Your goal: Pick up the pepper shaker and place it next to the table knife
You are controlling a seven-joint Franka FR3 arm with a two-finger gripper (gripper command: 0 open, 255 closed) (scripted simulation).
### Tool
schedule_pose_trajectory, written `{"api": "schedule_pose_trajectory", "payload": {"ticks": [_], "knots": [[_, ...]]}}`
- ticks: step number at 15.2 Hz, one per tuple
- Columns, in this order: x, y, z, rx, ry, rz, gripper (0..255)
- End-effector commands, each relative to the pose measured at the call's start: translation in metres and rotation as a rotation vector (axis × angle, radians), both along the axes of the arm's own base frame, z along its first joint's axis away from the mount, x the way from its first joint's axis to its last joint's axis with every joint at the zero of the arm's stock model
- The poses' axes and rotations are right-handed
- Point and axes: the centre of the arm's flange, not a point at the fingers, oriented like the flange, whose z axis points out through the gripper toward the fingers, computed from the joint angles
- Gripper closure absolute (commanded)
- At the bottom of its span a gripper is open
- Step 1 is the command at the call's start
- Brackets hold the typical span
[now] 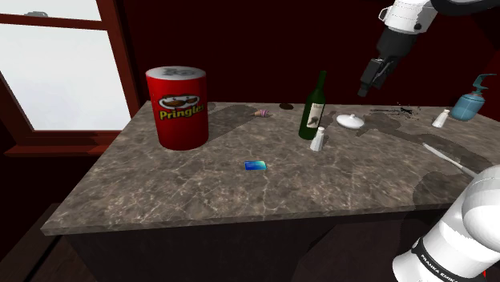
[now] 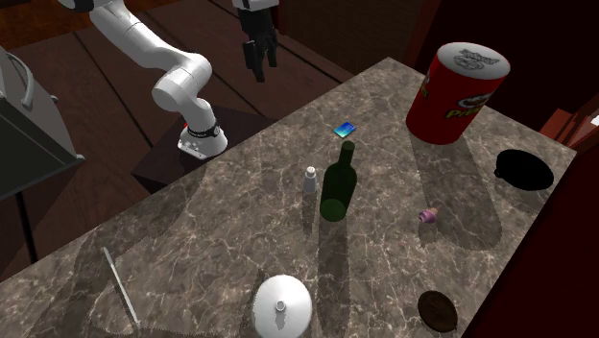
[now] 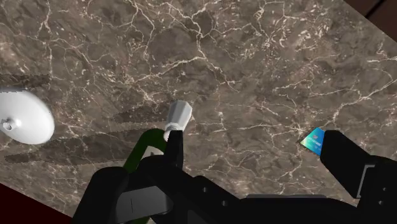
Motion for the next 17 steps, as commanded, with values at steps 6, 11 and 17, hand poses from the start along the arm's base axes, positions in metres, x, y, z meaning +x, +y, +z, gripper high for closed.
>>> {"api": "schedule_pose_trajectory", "payload": {"ticks": [6,11,17], "knots": [[0.044,-0.025,-0.046,0.003,0.030,0.008,0],[0.087,-0.049,-0.094,0.006,0.060,0.016,0],[0.137,-0.078,-0.152,0.009,0.097,0.026,0]]}}
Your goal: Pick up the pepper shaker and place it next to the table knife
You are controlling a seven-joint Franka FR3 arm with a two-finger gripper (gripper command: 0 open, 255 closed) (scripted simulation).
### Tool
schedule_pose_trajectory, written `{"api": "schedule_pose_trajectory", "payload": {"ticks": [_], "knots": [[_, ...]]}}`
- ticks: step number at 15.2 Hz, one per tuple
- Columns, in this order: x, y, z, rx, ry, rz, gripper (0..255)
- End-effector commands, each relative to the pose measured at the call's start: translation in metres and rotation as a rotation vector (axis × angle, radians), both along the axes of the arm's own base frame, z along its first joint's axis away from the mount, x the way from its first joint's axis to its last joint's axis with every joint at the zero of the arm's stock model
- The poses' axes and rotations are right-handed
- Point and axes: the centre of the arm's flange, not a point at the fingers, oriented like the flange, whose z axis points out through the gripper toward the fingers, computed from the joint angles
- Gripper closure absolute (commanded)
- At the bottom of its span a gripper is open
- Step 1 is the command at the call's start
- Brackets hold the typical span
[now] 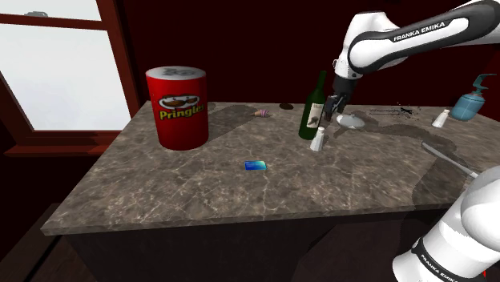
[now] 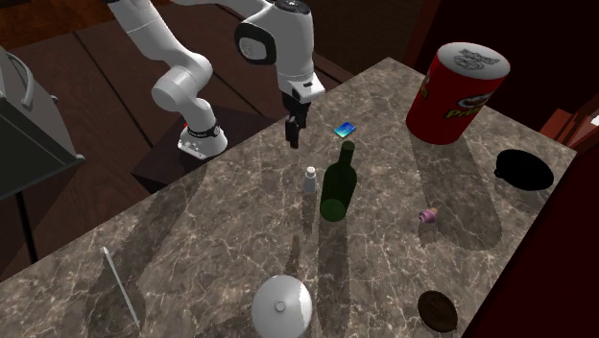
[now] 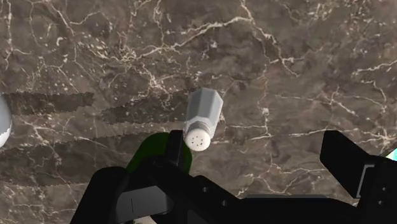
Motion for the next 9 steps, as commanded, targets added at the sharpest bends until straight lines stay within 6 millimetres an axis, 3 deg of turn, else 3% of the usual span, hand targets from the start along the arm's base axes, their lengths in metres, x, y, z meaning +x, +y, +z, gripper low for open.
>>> {"api": "schedule_pose_trajectory", "payload": {"ticks": [1,7,9], "knots": [[0.017,-0.010,-0.019,0.000,0.011,0.004,0],[0.065,-0.038,-0.080,0.004,0.048,0.013,0],[0.065,-0.039,-0.086,0.004,0.048,0.013,0]]}}
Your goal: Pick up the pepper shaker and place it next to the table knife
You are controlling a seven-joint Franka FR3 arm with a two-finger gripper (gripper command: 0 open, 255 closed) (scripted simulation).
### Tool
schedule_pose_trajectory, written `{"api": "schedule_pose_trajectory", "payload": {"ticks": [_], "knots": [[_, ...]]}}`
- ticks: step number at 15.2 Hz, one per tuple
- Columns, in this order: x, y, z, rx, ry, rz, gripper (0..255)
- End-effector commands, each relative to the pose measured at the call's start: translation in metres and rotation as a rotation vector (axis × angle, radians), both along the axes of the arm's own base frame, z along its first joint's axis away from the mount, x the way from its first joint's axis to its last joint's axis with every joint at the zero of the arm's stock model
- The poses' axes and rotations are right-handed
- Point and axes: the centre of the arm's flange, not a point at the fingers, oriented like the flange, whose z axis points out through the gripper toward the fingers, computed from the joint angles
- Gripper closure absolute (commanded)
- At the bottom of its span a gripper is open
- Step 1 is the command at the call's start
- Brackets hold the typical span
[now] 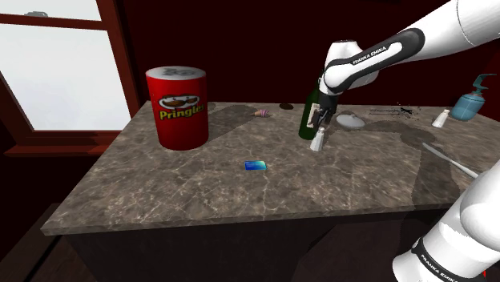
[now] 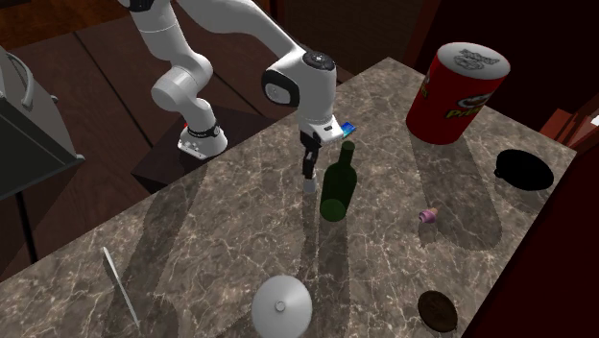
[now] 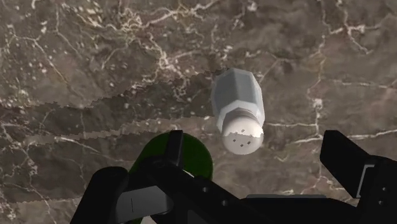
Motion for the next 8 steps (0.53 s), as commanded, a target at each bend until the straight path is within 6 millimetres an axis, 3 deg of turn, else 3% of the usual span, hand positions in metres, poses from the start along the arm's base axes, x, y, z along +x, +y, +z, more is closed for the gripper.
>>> {"api": "schedule_pose_trajectory", "payload": {"ticks": [1,6,8], "knots": [[0.003,-0.002,-0.010,0.000,0.001,0.001,0],[0.004,-0.005,-0.039,0.000,0.001,0.001,0],[0.004,-0.005,-0.039,0.000,0.001,0.001,0]]}}
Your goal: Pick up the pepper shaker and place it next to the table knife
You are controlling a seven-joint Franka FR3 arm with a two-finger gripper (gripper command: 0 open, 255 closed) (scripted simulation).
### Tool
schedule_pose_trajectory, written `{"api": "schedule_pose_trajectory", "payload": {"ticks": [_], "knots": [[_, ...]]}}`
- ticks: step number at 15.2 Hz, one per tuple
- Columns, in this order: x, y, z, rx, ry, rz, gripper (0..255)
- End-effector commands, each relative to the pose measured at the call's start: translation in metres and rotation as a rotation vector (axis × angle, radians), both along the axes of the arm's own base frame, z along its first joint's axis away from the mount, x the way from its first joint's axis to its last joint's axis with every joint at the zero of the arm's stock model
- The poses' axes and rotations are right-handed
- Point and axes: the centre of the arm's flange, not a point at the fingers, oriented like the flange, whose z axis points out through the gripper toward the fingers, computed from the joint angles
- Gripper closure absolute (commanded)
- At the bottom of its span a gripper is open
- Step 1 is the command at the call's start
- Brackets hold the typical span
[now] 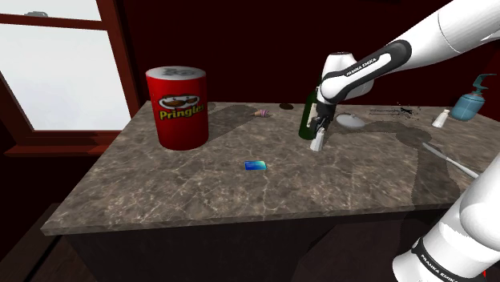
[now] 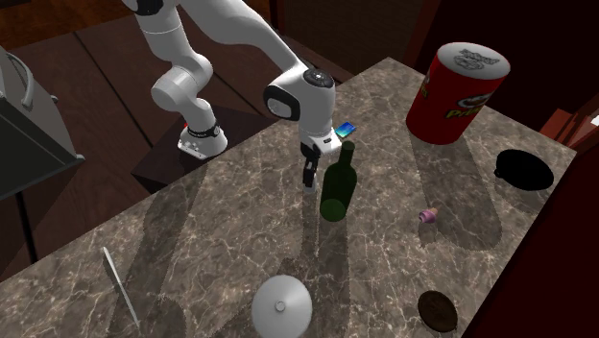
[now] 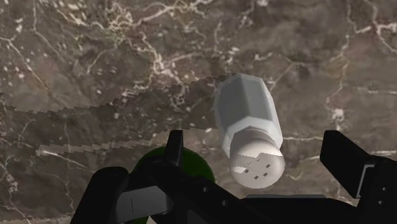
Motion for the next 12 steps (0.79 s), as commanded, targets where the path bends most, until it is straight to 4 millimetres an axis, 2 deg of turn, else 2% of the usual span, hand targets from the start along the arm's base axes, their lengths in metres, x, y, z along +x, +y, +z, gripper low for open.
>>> {"api": "schedule_pose_trajectory", "payload": {"ticks": [1,6,7,12], "knots": [[0.0007,-0.0001,-0.0013,0.000,-0.001,0.000,0],[0.0006,-0.0001,-0.0012,0.000,-0.001,0.000,0],[0.0006,-0.0001,-0.0012,0.000,-0.001,0.000,255],[0.0006,0.0000,-0.0012,0.000,-0.001,0.000,255]]}}
